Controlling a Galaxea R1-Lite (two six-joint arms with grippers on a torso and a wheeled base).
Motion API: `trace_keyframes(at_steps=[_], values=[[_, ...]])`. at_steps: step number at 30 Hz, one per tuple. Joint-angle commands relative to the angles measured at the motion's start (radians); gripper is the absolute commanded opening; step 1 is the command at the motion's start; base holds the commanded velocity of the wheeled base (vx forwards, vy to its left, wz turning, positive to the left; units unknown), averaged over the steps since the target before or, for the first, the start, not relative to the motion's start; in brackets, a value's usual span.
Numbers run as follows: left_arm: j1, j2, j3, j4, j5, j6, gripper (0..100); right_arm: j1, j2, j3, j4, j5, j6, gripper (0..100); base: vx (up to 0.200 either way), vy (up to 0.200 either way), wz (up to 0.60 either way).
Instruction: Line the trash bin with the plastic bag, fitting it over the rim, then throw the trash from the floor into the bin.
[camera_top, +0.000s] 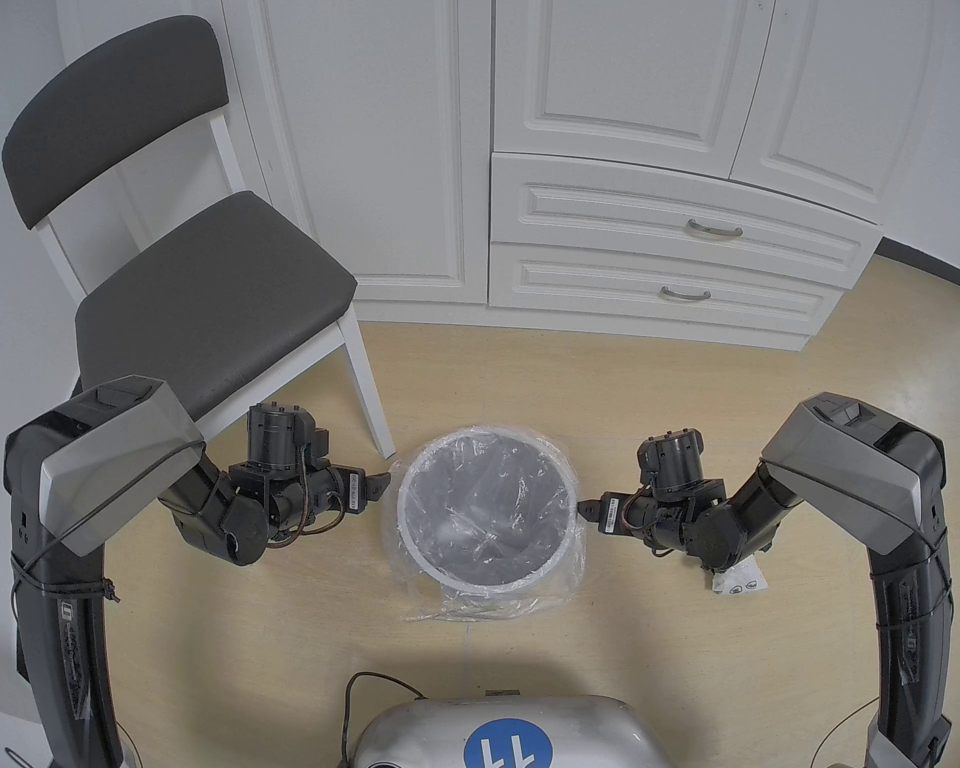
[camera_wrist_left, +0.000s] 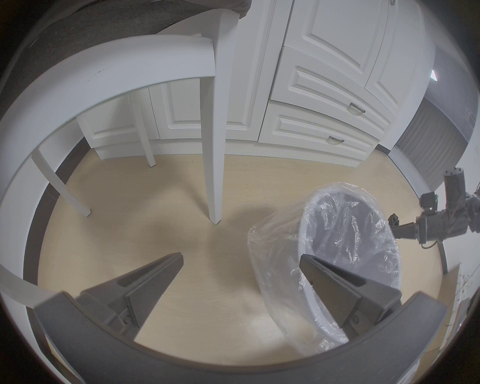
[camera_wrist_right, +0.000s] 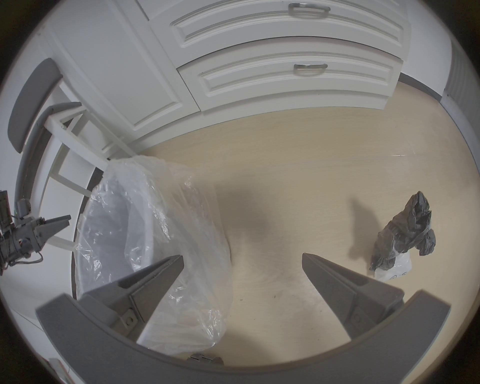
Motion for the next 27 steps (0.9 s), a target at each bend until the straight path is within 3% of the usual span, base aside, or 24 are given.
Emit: trace_keyframes(at_steps=[1, 5, 14, 27], values=[[0.001, 0.0, -0.001, -0.001, 0.0, 0.0, 100, -0.025, -0.036, -0.01, -0.002, -0.002, 0.001, 100, 0.0, 0.0, 0.0], [0.001, 0.0, -0.001, -0.001, 0.0, 0.0, 100, -0.028, -0.049, -0.015, -0.025, -0.011, 0.005, 100, 0.0, 0.0, 0.0], [-0.001, 0.0, 0.003, -0.003, 0.0, 0.0, 100, 0.03, 0.075, -0.03, -0.373, -0.034, 0.05, 100, 0.0, 0.0, 0.0], [0.001, 0.005, -0.001, -0.003, 0.0, 0.0, 100, 0.043, 0.152, -0.092, -0.407, -0.034, 0.088, 100, 0.0, 0.0, 0.0]])
